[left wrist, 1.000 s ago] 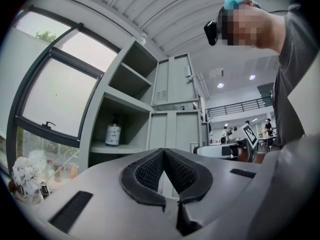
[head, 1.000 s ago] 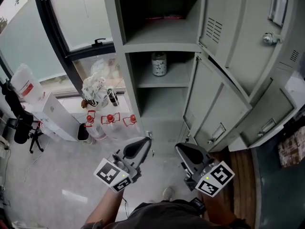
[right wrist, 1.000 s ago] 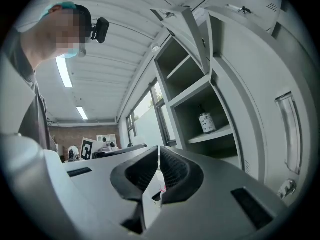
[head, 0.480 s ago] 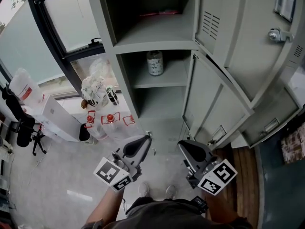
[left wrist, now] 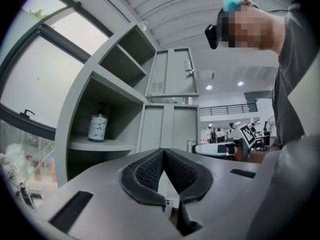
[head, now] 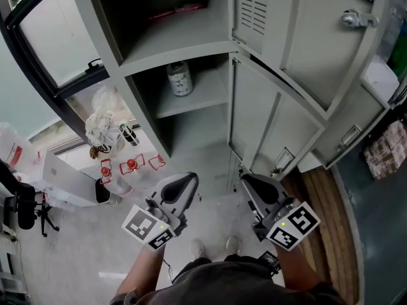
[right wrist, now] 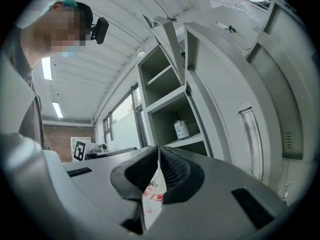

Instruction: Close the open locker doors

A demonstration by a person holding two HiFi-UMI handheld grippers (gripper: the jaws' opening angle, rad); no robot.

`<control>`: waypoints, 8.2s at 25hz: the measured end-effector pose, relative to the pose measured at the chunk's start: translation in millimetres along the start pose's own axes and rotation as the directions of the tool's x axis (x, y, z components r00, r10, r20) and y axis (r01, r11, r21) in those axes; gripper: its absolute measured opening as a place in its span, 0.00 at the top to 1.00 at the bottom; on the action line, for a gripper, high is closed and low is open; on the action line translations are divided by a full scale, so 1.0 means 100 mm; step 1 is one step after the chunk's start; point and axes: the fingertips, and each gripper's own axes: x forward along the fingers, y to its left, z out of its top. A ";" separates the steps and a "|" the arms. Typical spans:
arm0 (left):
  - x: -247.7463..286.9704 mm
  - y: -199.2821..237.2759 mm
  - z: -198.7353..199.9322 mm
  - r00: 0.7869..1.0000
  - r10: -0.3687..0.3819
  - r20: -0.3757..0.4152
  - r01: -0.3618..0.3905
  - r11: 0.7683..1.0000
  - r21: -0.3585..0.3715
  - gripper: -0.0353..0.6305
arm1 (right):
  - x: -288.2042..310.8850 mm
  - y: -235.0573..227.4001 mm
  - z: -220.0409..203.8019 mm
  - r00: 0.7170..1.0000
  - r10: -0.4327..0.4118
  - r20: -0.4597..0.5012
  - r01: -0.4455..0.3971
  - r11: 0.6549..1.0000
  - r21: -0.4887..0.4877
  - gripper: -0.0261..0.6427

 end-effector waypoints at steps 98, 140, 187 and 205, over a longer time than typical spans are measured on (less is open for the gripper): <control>-0.41 0.53 -0.14 0.986 -0.168 -0.001 0.167 0.983 -0.068 0.93 | 0.30 0.22 -0.29 0.987 -0.140 -0.081 0.131 0.986 -0.105 0.75; -1.01 1.49 -0.09 1.000 0.011 0.023 -0.009 0.997 -0.081 0.93 | 1.65 0.62 -0.50 0.988 0.073 -0.139 -0.083 0.994 -0.065 0.78; -1.22 2.11 -0.08 0.995 0.092 0.030 -0.089 0.991 -0.100 0.93 | 2.60 0.37 -0.52 0.989 0.002 -0.150 -0.014 0.997 -0.078 0.82; -1.27 2.26 -0.11 0.992 0.126 0.020 -0.123 0.987 -0.107 0.93 | 2.80 0.24 -0.50 0.989 -0.029 -0.147 0.017 0.996 -0.084 0.85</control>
